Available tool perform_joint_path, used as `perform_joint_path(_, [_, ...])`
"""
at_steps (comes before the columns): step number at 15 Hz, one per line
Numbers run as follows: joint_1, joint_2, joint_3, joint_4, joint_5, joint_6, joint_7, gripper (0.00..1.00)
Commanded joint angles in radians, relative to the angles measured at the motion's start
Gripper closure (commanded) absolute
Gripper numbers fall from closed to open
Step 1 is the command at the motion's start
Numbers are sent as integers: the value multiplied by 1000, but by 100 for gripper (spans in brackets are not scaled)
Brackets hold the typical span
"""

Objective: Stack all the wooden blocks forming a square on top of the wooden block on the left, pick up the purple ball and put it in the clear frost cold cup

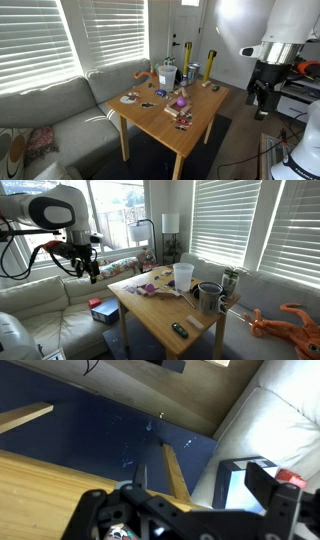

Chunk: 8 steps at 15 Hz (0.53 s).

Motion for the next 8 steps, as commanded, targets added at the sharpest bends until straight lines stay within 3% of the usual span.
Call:
perform_joint_path(1, [-18, 0, 13, 3, 10, -4, -11, 0])
perform_joint_path(7, [-15, 5, 5, 13, 24, 4, -14, 0])
perform_joint_path(8, [-42, 23, 2, 25, 15, 15, 15, 0])
